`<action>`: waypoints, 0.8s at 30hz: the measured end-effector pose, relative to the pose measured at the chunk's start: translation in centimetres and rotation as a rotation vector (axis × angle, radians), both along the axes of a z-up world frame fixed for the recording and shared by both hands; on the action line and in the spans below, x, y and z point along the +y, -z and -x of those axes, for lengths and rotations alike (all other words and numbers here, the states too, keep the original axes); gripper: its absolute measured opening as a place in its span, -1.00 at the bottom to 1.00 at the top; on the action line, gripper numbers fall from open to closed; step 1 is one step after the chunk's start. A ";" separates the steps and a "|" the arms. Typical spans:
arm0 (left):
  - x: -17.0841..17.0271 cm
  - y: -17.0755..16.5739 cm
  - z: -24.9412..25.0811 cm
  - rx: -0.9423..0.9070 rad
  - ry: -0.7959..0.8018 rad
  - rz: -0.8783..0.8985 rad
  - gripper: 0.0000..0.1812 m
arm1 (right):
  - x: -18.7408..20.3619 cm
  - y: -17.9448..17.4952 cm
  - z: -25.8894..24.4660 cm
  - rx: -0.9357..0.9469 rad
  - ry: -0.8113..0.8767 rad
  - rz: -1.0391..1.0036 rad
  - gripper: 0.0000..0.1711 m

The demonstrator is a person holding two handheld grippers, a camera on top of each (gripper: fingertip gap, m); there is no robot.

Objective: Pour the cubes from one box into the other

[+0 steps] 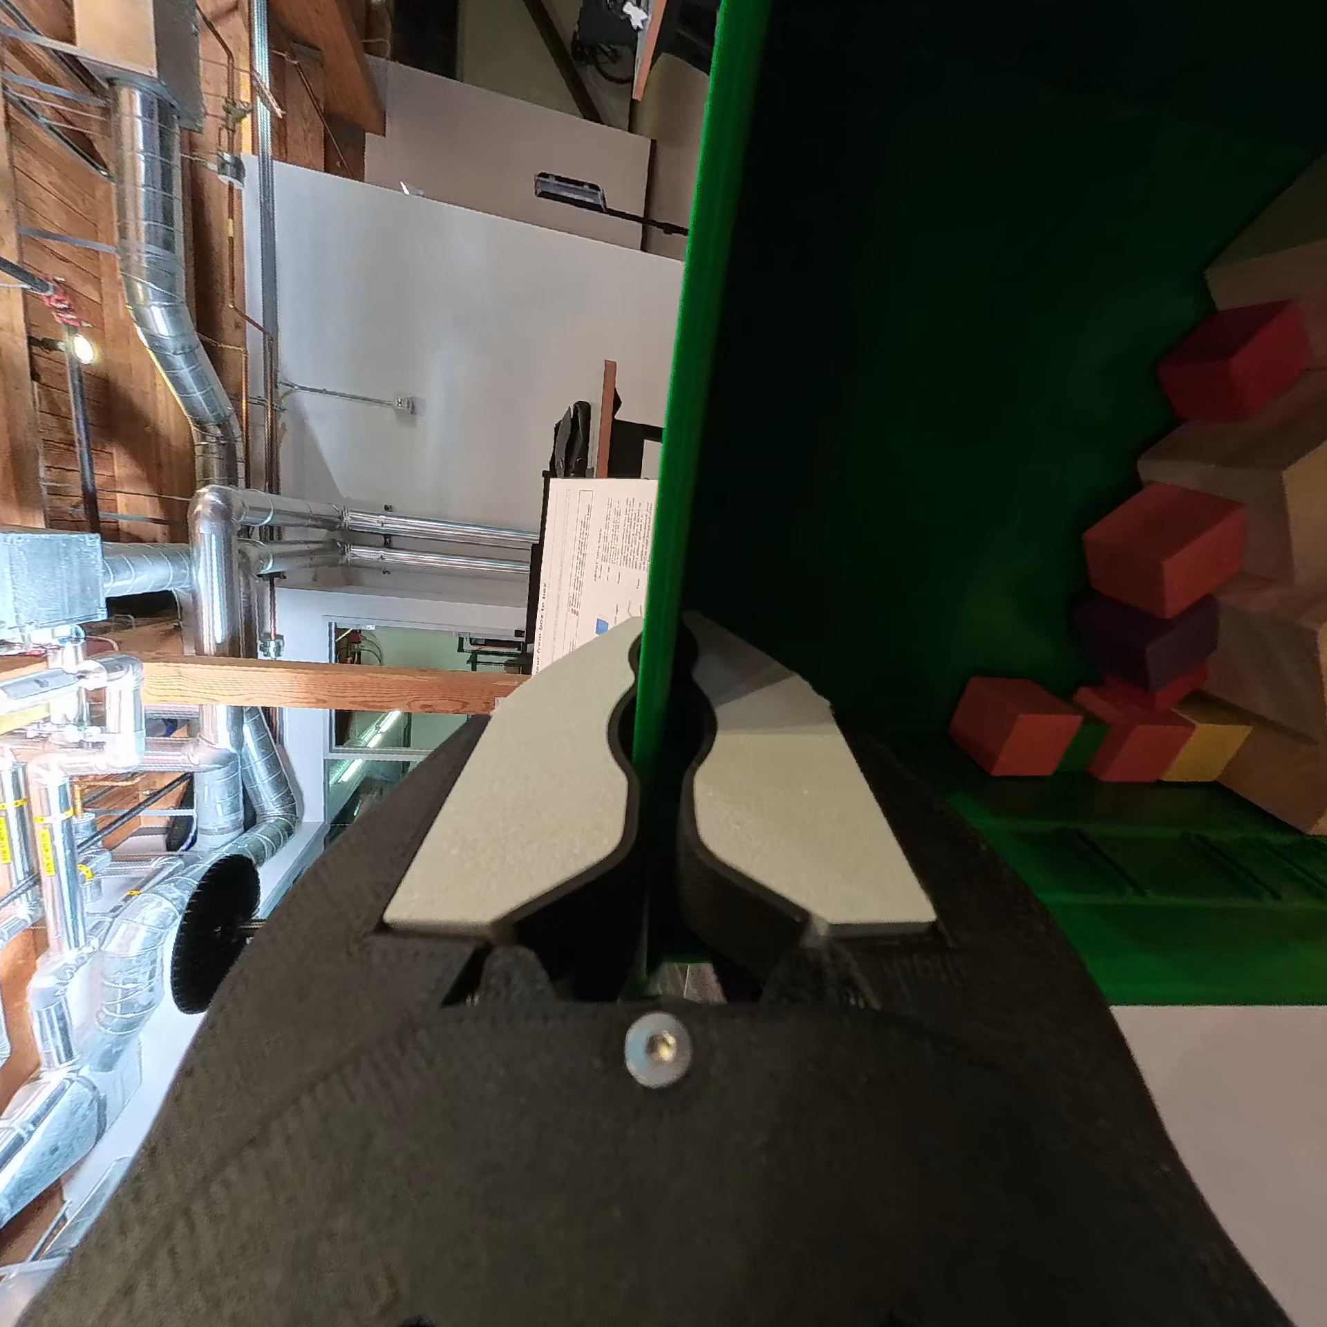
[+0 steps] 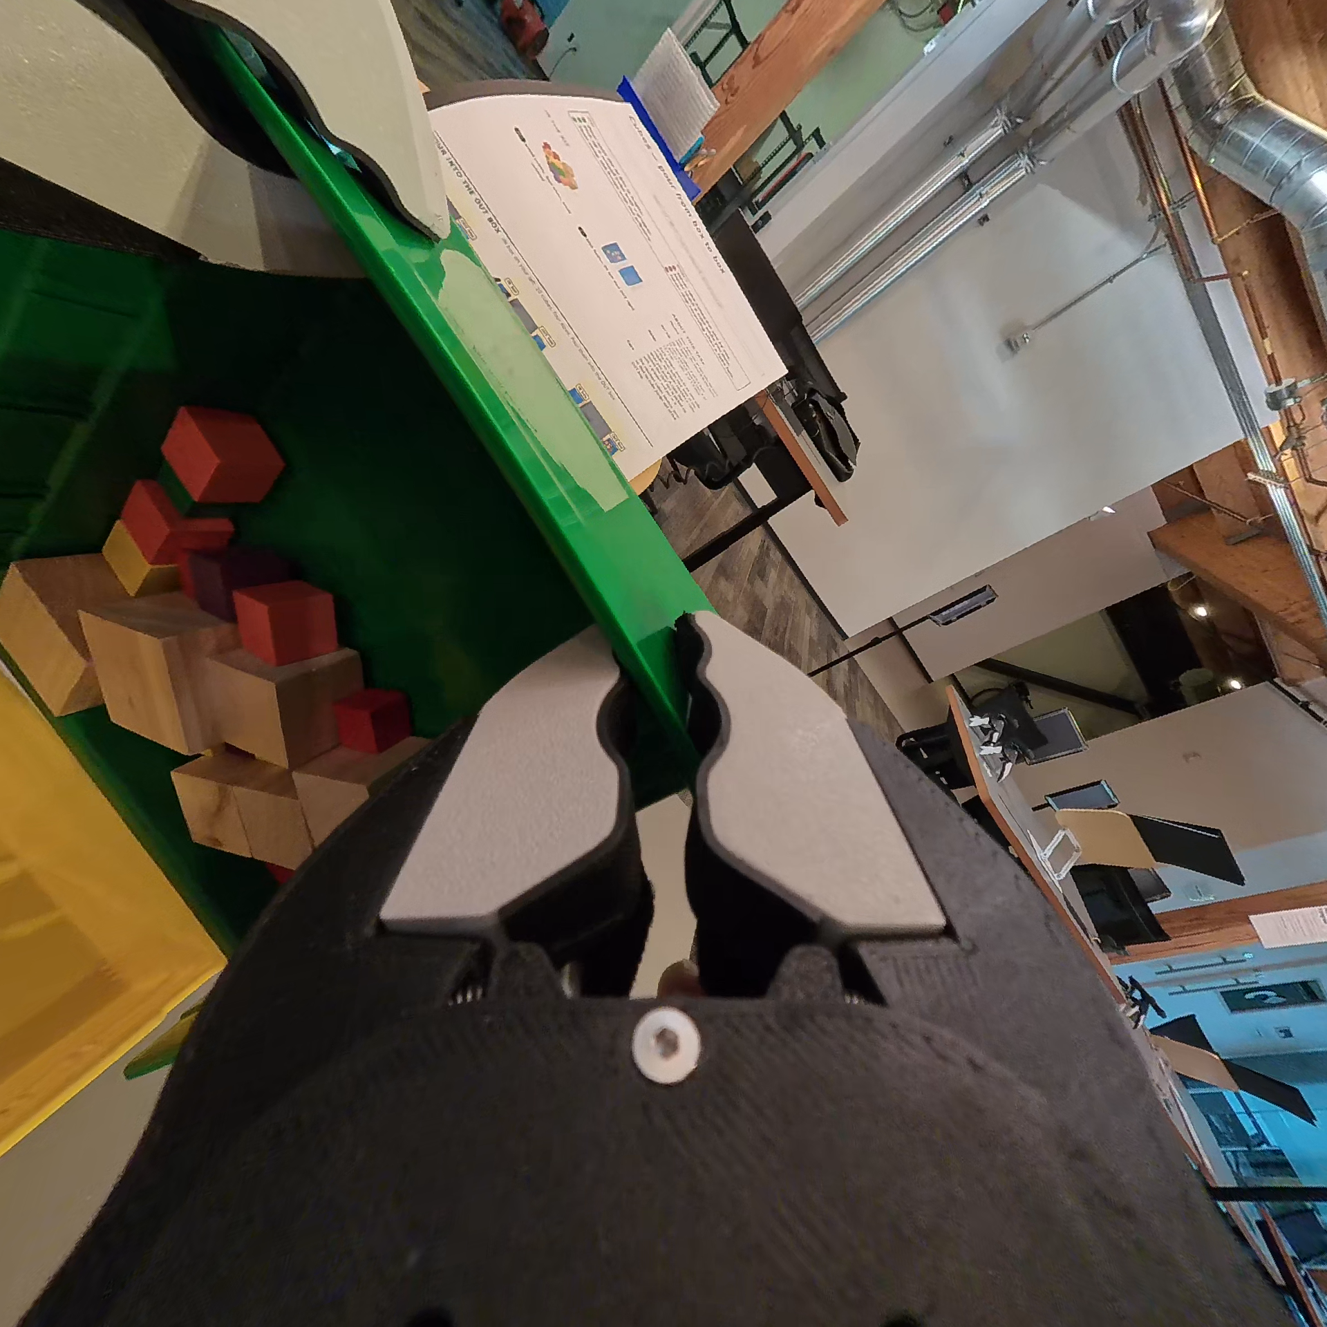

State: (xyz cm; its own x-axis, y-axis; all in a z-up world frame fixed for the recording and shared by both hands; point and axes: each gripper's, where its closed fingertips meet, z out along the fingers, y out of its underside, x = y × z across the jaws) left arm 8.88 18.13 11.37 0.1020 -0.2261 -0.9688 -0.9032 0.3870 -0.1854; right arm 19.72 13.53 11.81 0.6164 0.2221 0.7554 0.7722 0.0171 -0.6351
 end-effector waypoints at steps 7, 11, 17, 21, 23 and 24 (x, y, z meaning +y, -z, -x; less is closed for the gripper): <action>-0.3 -0.1 0.1 -0.005 -0.001 -0.016 -0.96 | -0.3 -0.1 0.0 -0.004 -0.002 -0.018 -0.94; -0.5 -0.2 0.1 -0.006 -0.001 -0.026 -0.96 | -0.5 -0.2 0.1 -0.004 -0.003 -0.028 -0.94; -0.8 -0.3 0.1 -0.004 0.002 -0.050 -0.96 | -0.7 -0.2 0.1 0.001 -0.009 -0.050 -0.94; -0.6 0.0 0.0 0.008 0.000 -0.065 -0.97 | -0.6 0.2 0.1 -0.005 -0.009 -0.049 -0.94; -0.9 -0.1 0.2 0.003 0.003 -0.066 -0.97 | -0.9 0.1 0.2 -0.008 -0.012 -0.058 -0.94; -0.9 -0.1 0.2 0.003 -0.001 -0.067 -0.97 | -0.9 0.0 0.2 -0.004 -0.014 -0.057 -0.94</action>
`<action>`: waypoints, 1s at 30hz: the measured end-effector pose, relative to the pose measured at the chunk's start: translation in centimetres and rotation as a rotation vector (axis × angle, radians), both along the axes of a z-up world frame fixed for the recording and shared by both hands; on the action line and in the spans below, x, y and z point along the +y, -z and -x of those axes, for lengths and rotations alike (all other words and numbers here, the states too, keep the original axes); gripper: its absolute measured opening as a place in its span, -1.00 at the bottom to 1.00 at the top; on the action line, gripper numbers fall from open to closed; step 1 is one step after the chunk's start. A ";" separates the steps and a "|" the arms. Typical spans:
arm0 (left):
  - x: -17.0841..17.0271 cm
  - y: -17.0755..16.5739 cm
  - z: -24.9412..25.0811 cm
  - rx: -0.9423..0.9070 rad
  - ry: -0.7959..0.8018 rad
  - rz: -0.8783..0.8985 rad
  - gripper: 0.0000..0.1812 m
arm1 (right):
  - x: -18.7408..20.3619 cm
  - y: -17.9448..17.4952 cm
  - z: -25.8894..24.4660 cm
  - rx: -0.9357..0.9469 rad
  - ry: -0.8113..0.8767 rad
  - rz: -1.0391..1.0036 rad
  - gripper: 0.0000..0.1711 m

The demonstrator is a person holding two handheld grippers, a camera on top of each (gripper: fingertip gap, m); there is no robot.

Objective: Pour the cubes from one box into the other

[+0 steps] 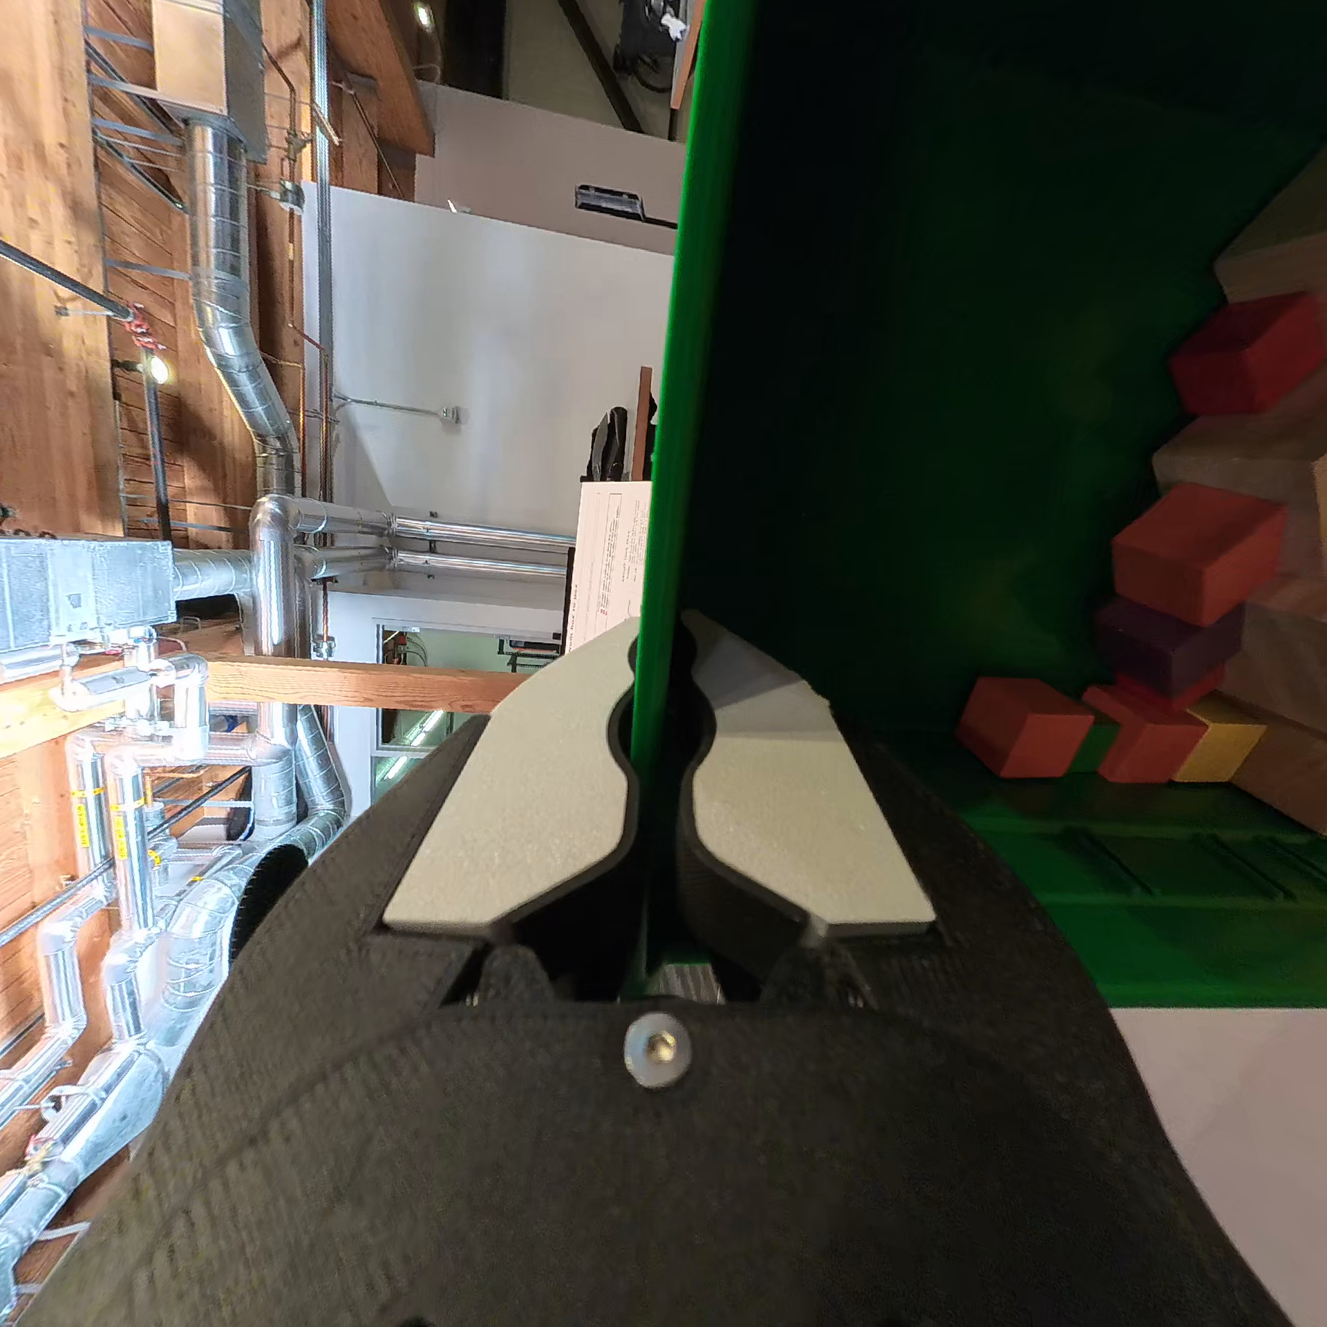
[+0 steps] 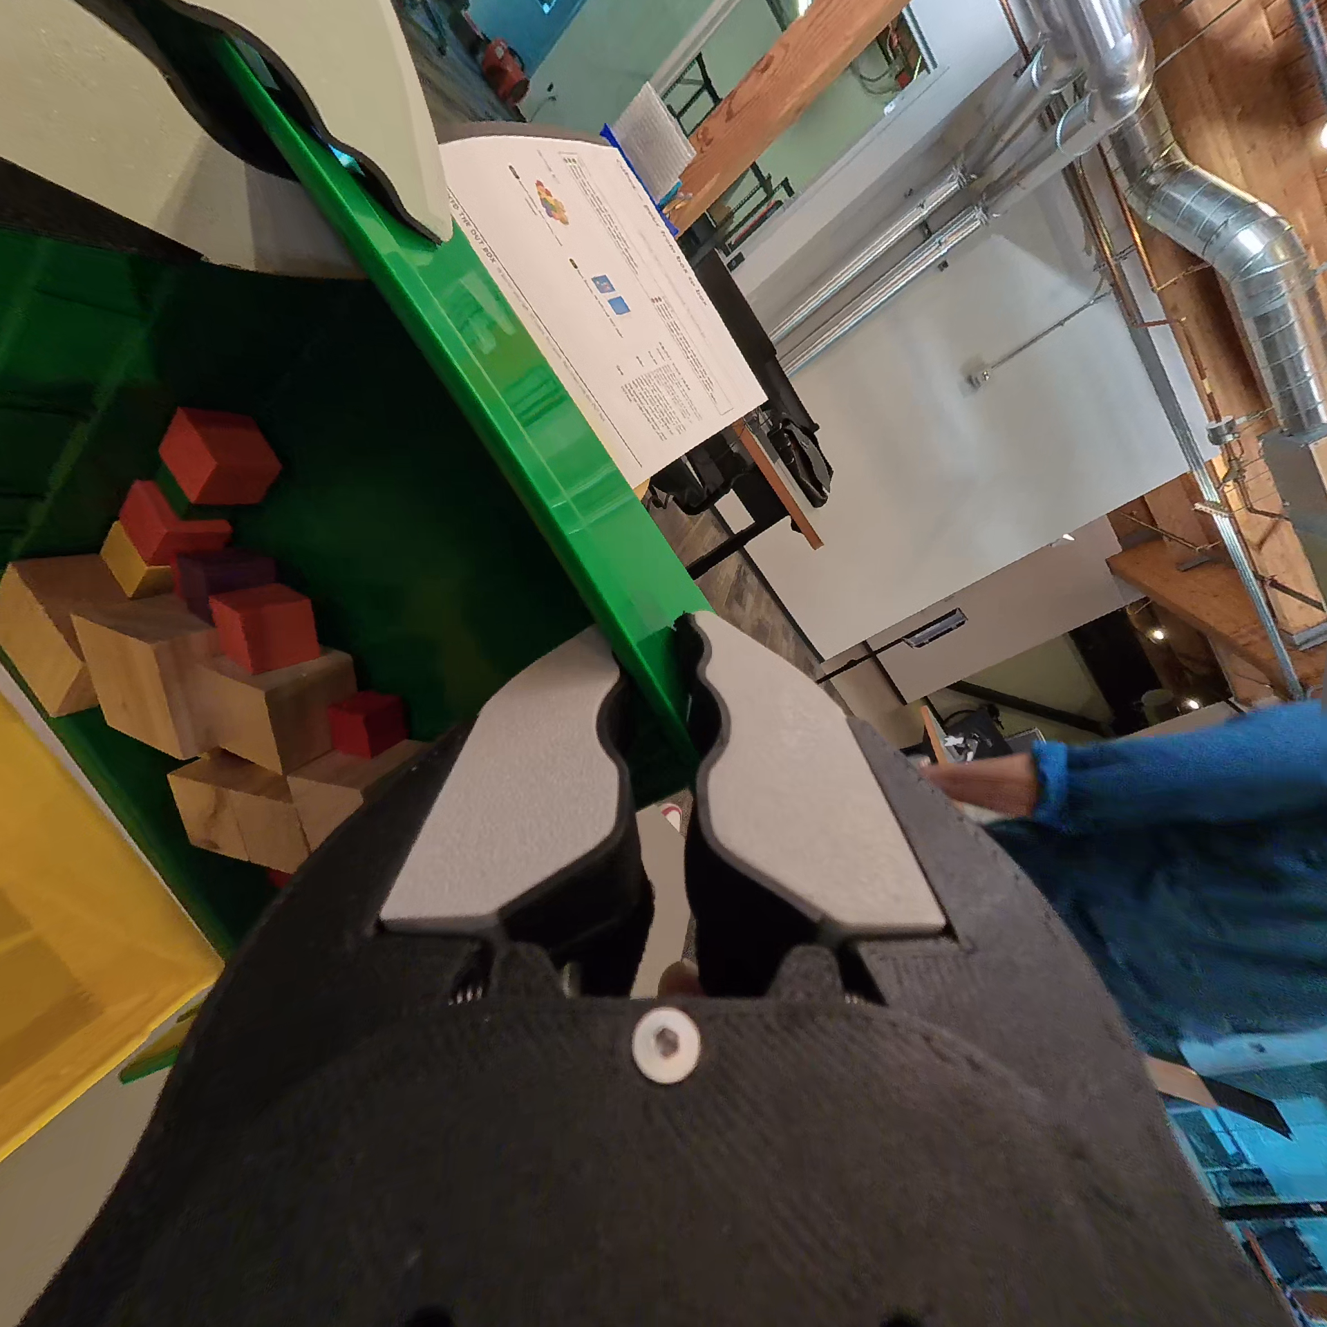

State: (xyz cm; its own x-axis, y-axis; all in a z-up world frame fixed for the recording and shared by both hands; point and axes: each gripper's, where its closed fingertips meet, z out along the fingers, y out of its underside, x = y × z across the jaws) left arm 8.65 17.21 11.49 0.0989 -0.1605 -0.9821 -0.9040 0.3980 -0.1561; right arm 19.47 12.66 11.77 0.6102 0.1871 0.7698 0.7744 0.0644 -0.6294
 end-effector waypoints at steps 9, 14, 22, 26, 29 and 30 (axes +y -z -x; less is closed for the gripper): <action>-0.5 0.1 0.2 0.005 0.000 -0.025 -0.96 | -0.6 0.2 0.2 -0.005 -0.003 -0.017 -0.94; -0.9 -0.2 0.2 0.000 0.000 -0.035 -0.96 | -1.0 0.0 0.3 0.000 -0.006 -0.033 -0.94; -1.5 0.1 0.3 -0.001 -0.001 -0.058 -0.95 | -1.6 0.3 0.4 0.004 -0.010 -0.049 -0.93; -1.8 0.1 0.4 -0.002 0.002 -0.071 -0.96 | -1.9 0.3 0.5 0.001 -0.008 -0.060 -0.93; -1.9 0.1 0.5 -0.005 0.005 -0.078 -0.96 | -2.1 0.4 0.6 -0.002 -0.006 -0.069 -0.94; -2.0 0.1 0.5 -0.005 0.004 -0.081 -0.96 | -2.1 0.4 0.6 -0.001 -0.007 -0.070 -0.94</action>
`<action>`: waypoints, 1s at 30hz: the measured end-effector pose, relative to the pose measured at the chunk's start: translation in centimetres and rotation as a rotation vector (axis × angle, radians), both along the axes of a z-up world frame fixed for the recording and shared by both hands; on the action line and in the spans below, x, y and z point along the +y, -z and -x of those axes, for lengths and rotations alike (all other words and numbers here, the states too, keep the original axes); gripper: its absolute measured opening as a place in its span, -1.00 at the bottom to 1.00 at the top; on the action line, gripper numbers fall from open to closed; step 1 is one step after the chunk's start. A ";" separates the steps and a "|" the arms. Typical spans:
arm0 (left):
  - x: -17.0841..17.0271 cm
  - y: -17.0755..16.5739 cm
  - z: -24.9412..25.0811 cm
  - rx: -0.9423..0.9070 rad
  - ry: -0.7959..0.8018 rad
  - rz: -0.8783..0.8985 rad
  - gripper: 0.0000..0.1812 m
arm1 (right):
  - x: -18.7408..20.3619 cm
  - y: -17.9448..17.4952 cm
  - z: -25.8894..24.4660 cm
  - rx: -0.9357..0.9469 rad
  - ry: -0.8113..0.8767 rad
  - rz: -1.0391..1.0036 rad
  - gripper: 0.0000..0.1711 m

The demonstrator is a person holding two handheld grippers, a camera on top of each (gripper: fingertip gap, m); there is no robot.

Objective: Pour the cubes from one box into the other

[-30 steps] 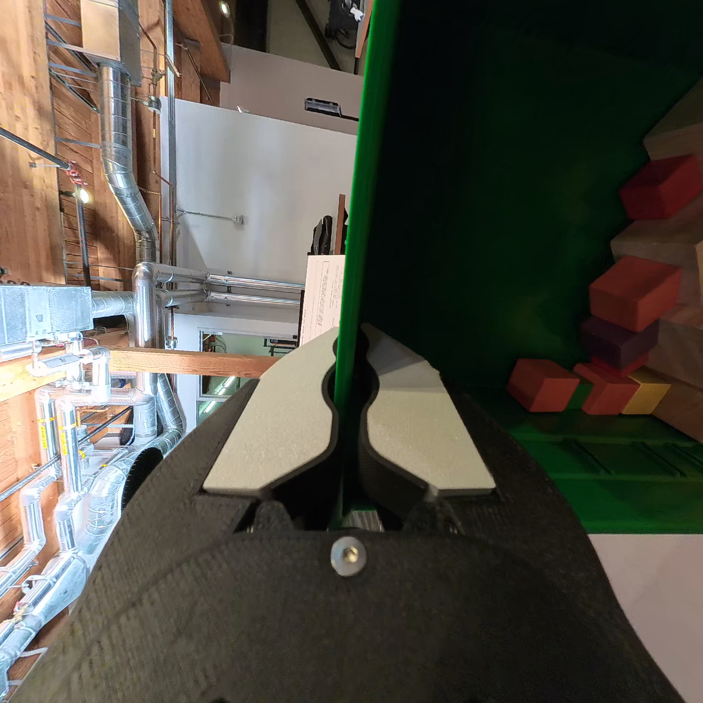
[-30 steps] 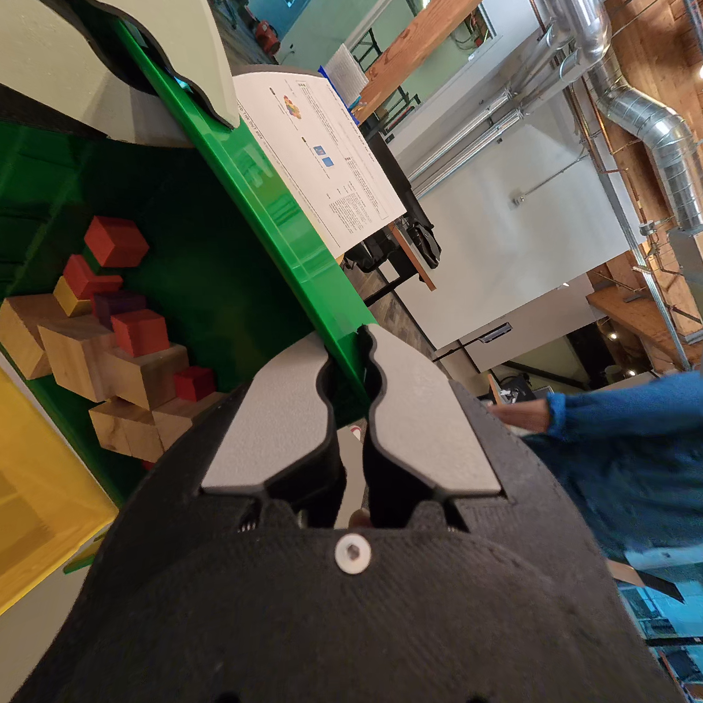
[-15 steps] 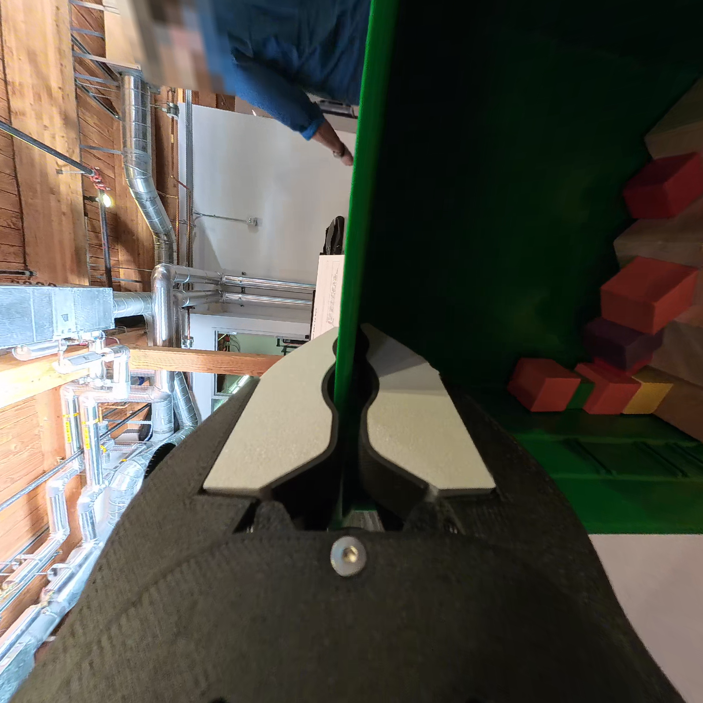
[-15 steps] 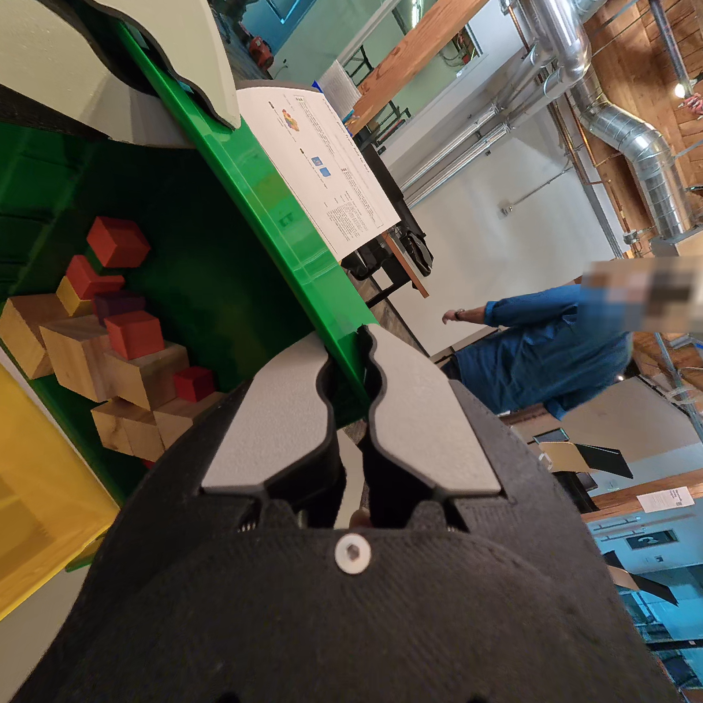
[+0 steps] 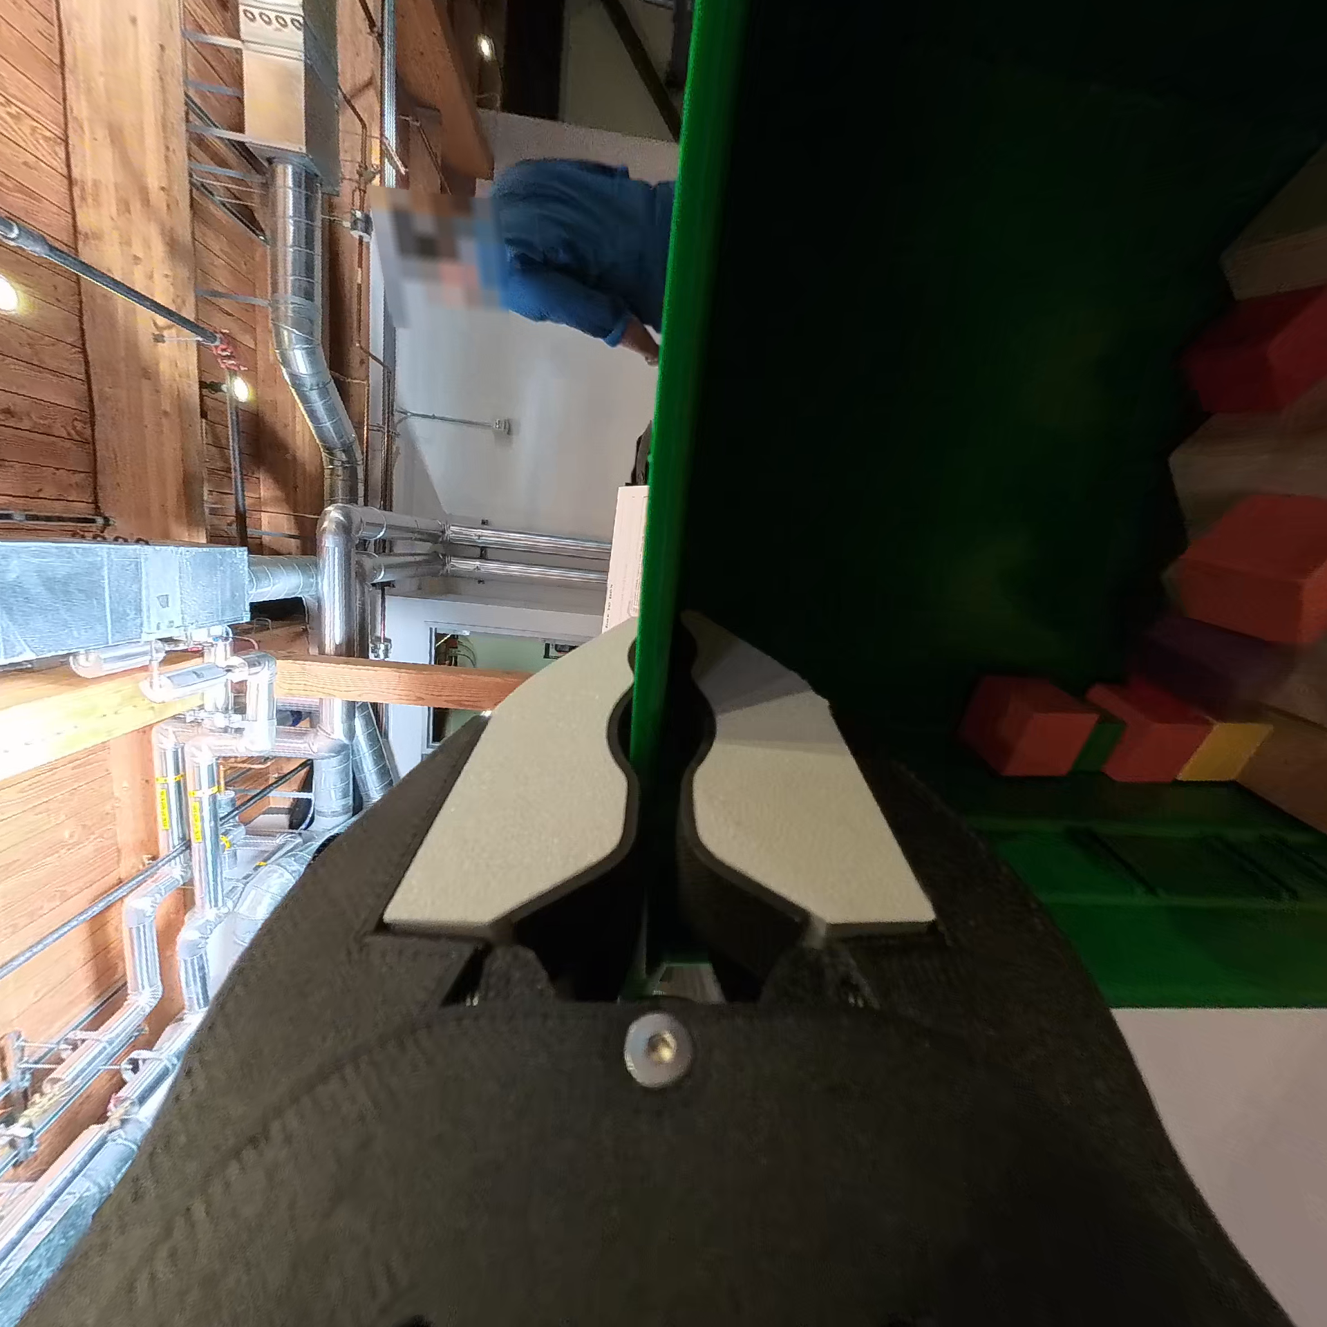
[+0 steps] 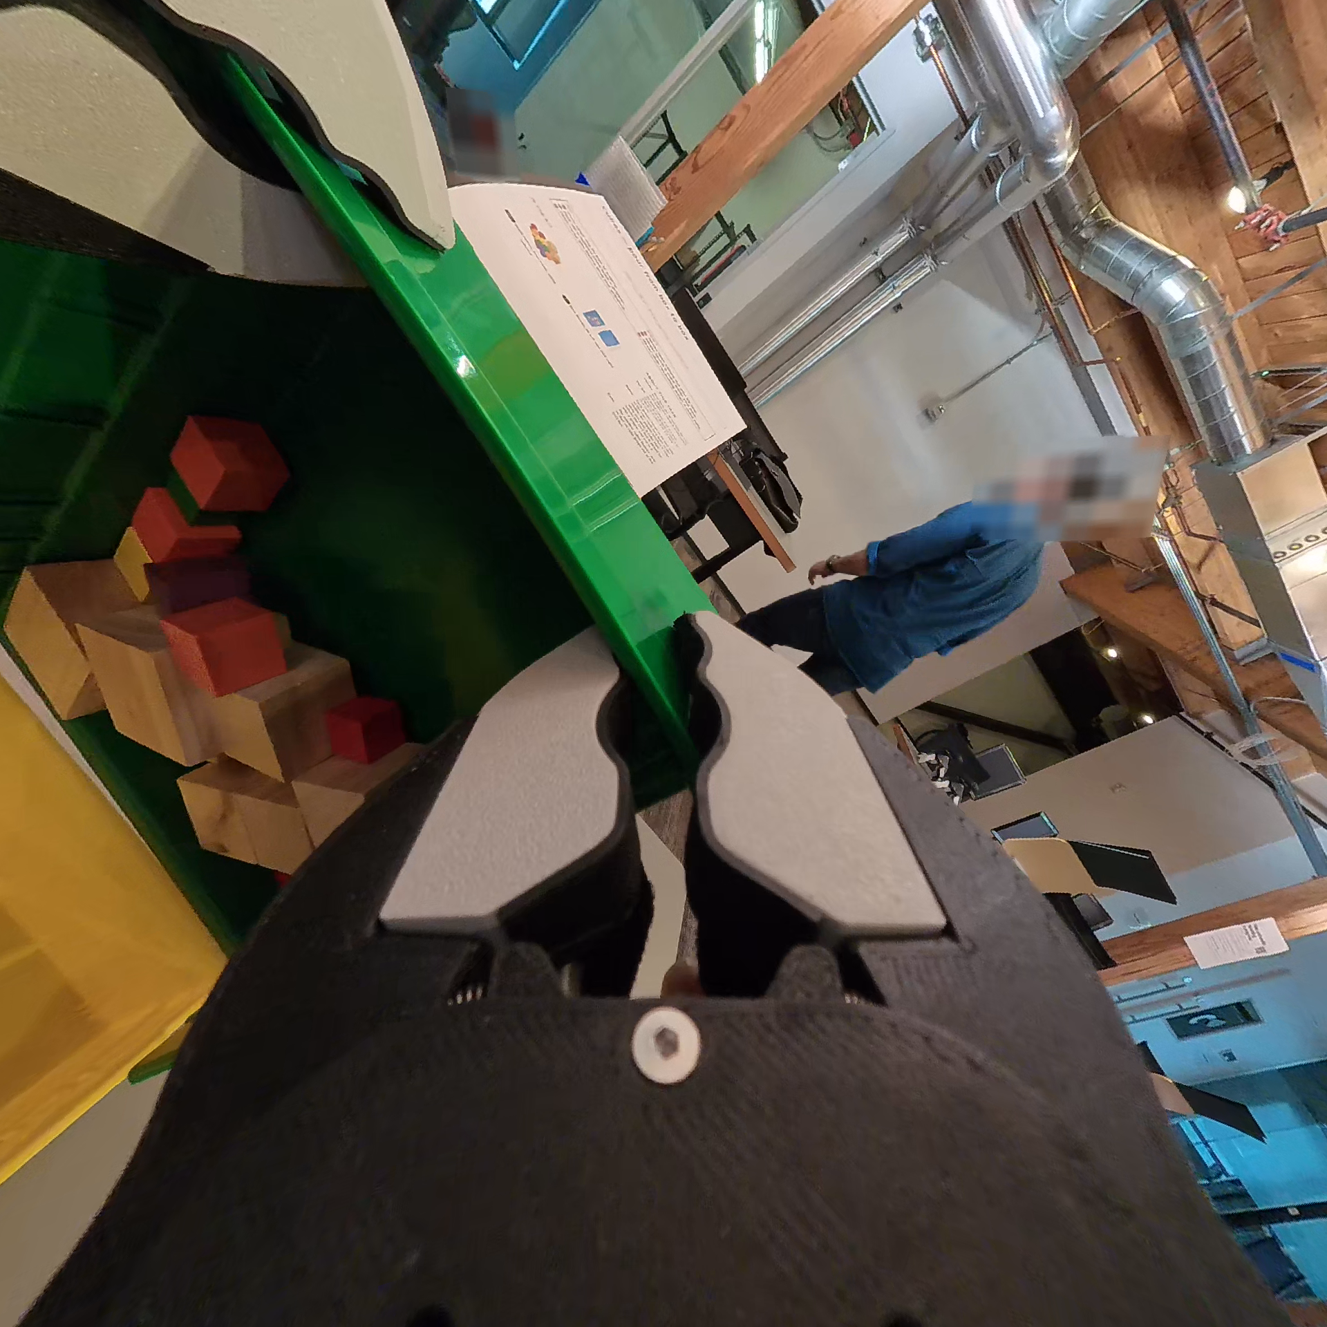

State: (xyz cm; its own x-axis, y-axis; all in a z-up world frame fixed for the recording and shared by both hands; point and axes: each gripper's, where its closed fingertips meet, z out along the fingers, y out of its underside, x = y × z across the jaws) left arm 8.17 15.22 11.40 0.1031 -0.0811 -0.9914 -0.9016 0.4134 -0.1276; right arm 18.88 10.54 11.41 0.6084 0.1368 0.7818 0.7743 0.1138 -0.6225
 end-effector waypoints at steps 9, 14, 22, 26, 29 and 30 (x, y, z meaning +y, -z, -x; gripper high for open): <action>-0.5 0.0 0.1 -0.001 0.001 -0.018 -0.94 | -0.5 0.1 0.2 -0.008 0.000 -0.012 -0.94; -0.8 0.0 0.1 -0.003 0.004 -0.026 -0.95 | -0.8 0.1 0.2 -0.013 0.000 -0.022 -0.94; -1.3 -0.1 0.1 -0.009 0.011 -0.042 -0.95 | -1.4 0.0 0.2 -0.022 0.001 -0.043 -0.94; -1.6 -0.4 0.2 -0.010 0.009 -0.054 -0.95 | -1.6 -0.3 0.3 -0.020 -0.003 -0.055 -0.94; -1.8 -0.6 0.3 -0.011 0.011 -0.059 -0.96 | -1.8 -0.4 0.4 -0.031 0.000 -0.062 -0.94; -1.9 -0.7 0.4 -0.012 0.011 -0.060 -0.96 | -1.9 -0.5 0.5 -0.034 0.000 -0.066 -0.94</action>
State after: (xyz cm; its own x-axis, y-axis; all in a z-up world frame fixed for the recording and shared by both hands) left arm 7.82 13.35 12.09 0.1145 -0.0223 -0.9932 -0.8953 0.4309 -0.1129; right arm 18.39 8.63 11.88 0.5813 0.0845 0.8093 0.7948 0.1538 -0.5870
